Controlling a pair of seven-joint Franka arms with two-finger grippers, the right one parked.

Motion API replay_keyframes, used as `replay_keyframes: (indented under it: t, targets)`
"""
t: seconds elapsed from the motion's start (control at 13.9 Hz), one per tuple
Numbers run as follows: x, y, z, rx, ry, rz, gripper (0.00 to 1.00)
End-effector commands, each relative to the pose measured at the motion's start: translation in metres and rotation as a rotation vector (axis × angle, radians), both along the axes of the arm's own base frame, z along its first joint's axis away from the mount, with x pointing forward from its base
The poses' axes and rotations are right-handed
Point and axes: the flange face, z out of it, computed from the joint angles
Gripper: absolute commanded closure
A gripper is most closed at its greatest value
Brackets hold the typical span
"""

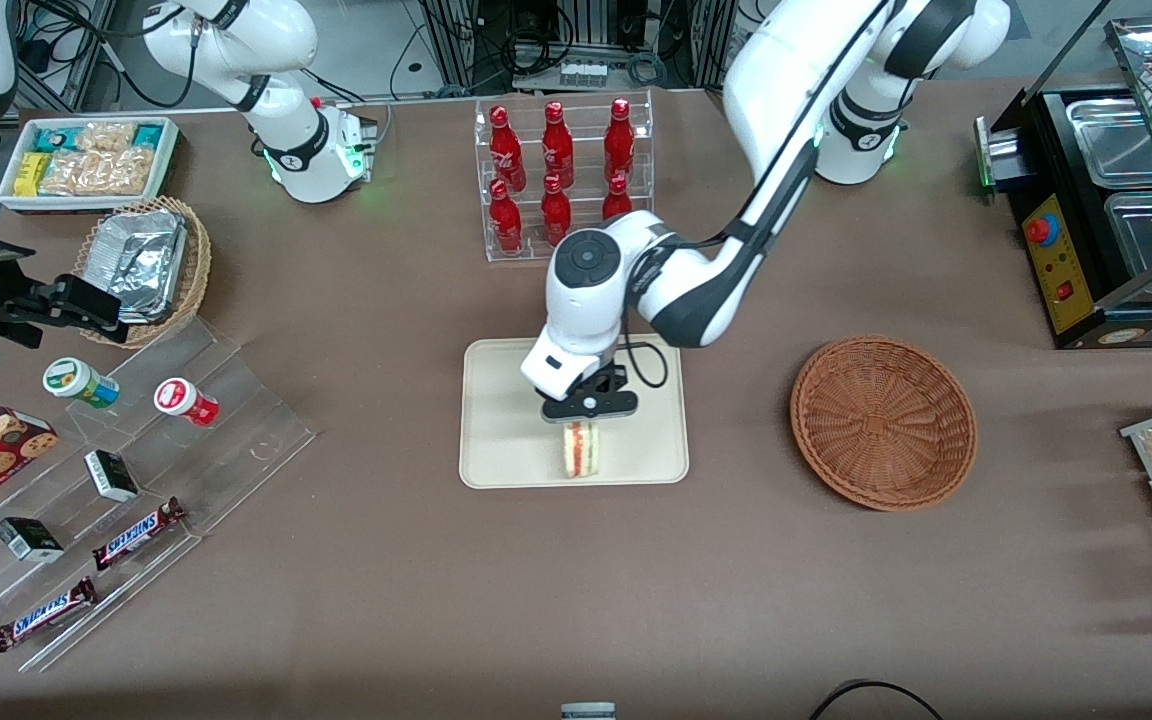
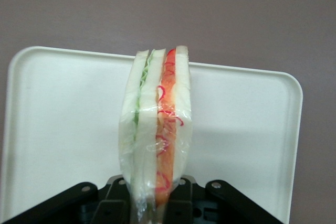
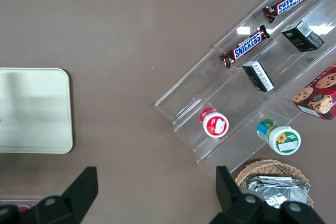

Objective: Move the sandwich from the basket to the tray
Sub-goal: 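Lift the sandwich and carry it with the left gripper over the cream tray, then lower the sandwich onto the tray and open the left gripper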

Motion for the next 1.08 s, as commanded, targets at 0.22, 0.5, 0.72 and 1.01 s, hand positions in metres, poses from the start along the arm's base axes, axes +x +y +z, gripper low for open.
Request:
replay_keyframes:
  t: [0.22, 0.5, 0.72, 1.01]
  targets:
    - [-0.015, -0.027, -0.031, 0.023, -0.008, -0.025, 1.0]
    - [-0.02, -0.028, -0.038, 0.038, 0.005, -0.034, 0.5]
    - [-0.021, -0.024, -0.036, 0.07, 0.031, -0.022, 0.01]
    - [-0.015, -0.008, 0.038, 0.102, 0.039, 0.017, 0.01]
